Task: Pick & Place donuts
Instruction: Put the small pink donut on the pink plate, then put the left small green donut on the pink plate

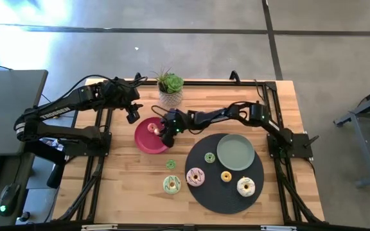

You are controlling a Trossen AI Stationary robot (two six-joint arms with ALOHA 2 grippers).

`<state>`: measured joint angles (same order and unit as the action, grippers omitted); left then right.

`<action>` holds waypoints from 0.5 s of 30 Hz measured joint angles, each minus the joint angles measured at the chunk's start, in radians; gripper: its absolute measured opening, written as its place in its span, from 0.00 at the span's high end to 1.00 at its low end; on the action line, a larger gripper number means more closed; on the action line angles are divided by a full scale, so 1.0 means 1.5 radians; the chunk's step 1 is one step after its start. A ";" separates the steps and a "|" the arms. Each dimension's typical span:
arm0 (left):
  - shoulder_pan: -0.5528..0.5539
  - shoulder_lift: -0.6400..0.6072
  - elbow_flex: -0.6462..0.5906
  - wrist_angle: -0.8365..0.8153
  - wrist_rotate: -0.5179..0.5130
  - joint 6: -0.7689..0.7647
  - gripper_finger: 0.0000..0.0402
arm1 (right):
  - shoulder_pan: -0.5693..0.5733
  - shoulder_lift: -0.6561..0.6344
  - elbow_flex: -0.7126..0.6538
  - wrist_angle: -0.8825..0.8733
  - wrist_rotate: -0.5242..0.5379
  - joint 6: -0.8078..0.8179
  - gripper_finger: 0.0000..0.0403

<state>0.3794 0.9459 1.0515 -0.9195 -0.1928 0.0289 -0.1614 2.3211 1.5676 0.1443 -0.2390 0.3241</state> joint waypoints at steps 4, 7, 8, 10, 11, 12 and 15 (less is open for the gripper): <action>0.000 0.000 0.000 0.000 0.000 0.000 0.60 | -0.002 0.000 0.055 -0.100 0.014 -0.046 0.72; 0.000 0.000 0.000 0.000 0.000 0.000 0.60 | -0.002 -0.002 0.098 -0.177 0.016 -0.079 0.70; 0.000 0.000 0.000 0.000 0.000 0.000 0.60 | -0.001 -0.004 0.115 -0.210 0.017 -0.087 0.70; 0.000 0.000 0.000 0.000 0.000 0.000 0.60 | -0.001 -0.008 0.150 -0.283 0.024 -0.113 0.70; 0.000 0.000 0.000 0.001 0.000 0.000 0.60 | -0.001 -0.009 0.168 -0.316 0.035 -0.128 0.70; 0.000 0.000 0.000 0.001 0.000 0.000 0.60 | -0.001 -0.009 0.187 -0.358 0.050 -0.142 0.70; 0.000 0.000 0.000 0.001 0.001 -0.001 0.60 | -0.001 -0.009 0.236 -0.473 0.100 -0.189 0.70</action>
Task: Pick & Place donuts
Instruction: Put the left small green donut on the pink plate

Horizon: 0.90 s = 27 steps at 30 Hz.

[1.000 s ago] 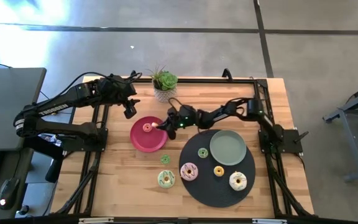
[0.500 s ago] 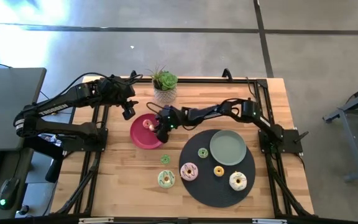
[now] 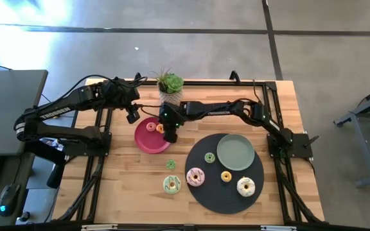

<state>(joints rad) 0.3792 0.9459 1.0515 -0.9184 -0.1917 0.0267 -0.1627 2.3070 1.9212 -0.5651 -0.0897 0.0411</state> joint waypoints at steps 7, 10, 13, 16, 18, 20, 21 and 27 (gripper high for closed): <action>0.000 0.000 0.000 0.000 0.030 -0.006 0.60 | 0.014 -0.016 0.090 -0.214 0.021 -0.075 0.70; 0.000 0.000 0.000 0.001 0.106 0.006 0.60 | 0.040 -0.049 0.114 -0.297 0.027 -0.109 0.70; -0.007 0.000 0.000 0.000 0.204 0.046 0.60 | 0.074 -0.093 0.113 -0.354 0.108 -0.118 0.70; -0.035 0.003 0.000 0.006 0.279 0.048 0.60 | 0.105 -0.142 0.096 -0.428 0.192 -0.099 0.70; -0.072 0.013 -0.009 0.031 0.299 0.034 0.60 | 0.118 -0.183 0.067 -0.494 0.188 -0.088 0.70; -0.121 0.024 -0.041 0.094 0.297 0.021 0.60 | 0.131 -0.225 0.017 -0.513 0.145 -0.072 0.70; -0.146 0.031 -0.062 0.135 0.293 0.019 0.60 | 0.137 -0.245 -0.019 -0.500 0.115 -0.059 0.70; -0.277 0.092 -0.159 0.379 0.244 0.052 0.60 | 0.185 -0.369 -0.272 -0.346 0.054 0.052 0.69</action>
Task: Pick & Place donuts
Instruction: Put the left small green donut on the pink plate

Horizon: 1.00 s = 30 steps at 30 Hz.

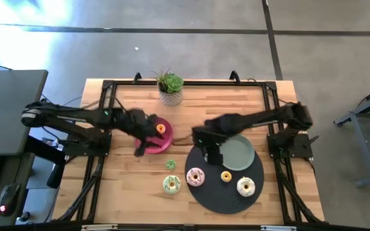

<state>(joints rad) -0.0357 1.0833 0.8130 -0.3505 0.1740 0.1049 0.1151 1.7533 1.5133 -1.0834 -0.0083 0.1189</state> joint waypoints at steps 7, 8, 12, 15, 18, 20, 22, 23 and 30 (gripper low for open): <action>-0.069 0.164 -0.016 0.127 -0.065 -0.069 0.60 | 0.044 -0.060 -0.230 0.228 -0.007 0.076 0.63; -0.072 0.190 -0.011 0.127 -0.065 -0.075 0.60 | 0.047 -0.061 -0.252 0.258 -0.006 0.073 0.61; -0.073 0.283 0.012 0.126 -0.048 -0.098 0.60 | 0.047 -0.057 -0.323 0.349 0.016 0.050 0.56; -0.073 0.335 0.025 0.123 -0.023 -0.121 0.60 | 0.046 -0.057 -0.345 0.379 0.033 0.035 0.55; -0.073 0.368 0.031 0.128 -0.021 -0.145 0.60 | 0.047 -0.058 -0.354 0.385 0.039 0.022 0.54; -0.073 0.388 0.031 0.124 -0.035 -0.158 0.60 | 0.047 -0.058 -0.354 0.386 0.039 0.020 0.54; -0.073 0.403 0.031 0.124 -0.038 -0.164 0.60 | 0.047 -0.058 -0.351 0.388 0.041 0.020 0.54; -0.073 0.410 0.031 0.126 -0.036 -0.166 0.60 | 0.047 -0.058 -0.351 0.391 0.041 0.019 0.54; -0.082 0.433 0.034 0.131 -0.038 -0.179 0.65 | 0.047 -0.058 -0.351 0.394 0.041 -0.009 0.54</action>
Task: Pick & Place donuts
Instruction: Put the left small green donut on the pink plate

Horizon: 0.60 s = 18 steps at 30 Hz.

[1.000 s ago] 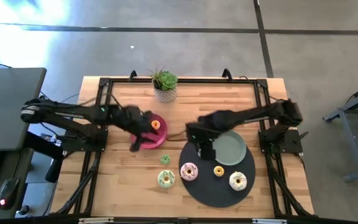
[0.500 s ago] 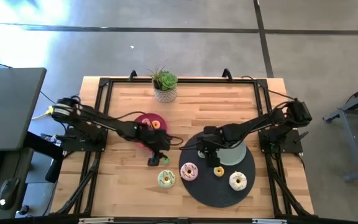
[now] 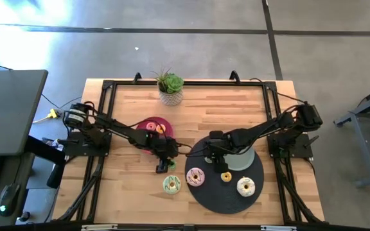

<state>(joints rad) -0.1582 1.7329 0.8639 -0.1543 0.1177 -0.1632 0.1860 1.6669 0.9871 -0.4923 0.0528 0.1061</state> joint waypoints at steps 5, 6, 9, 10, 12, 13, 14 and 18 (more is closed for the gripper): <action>0.001 -0.004 0.006 -0.007 0.004 -0.047 0.84 | 0.000 0.000 0.000 0.000 0.000 -0.002 0.54; 0.001 -0.005 0.011 -0.013 0.005 -0.053 0.89 | 0.000 0.000 0.000 0.000 0.000 -0.002 0.54; 0.000 -0.013 0.044 -0.050 0.015 -0.061 0.98 | 0.000 0.000 0.000 0.000 0.000 -0.002 0.54; 0.000 -0.023 0.058 -0.078 0.016 -0.071 0.98 | -0.001 0.000 0.000 0.000 0.000 -0.002 0.54; 0.000 -0.037 0.096 -0.133 0.002 -0.093 0.96 | -0.001 0.000 0.000 0.000 0.000 -0.010 0.54; 0.000 -0.045 0.112 -0.179 -0.015 -0.097 0.95 | -0.001 0.000 0.000 -0.001 0.000 -0.014 0.54; 0.000 -0.054 0.128 -0.233 -0.036 -0.099 0.95 | -0.001 0.000 -0.001 -0.002 0.000 -0.020 0.54; 0.002 -0.089 0.180 -0.355 -0.138 -0.100 0.95 | -0.002 0.000 -0.001 0.001 0.000 -0.029 0.54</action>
<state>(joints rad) -0.1554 1.5988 1.1341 -0.6872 -0.0894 -0.3127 0.1833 1.6669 0.9859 -0.4914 0.0528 0.0627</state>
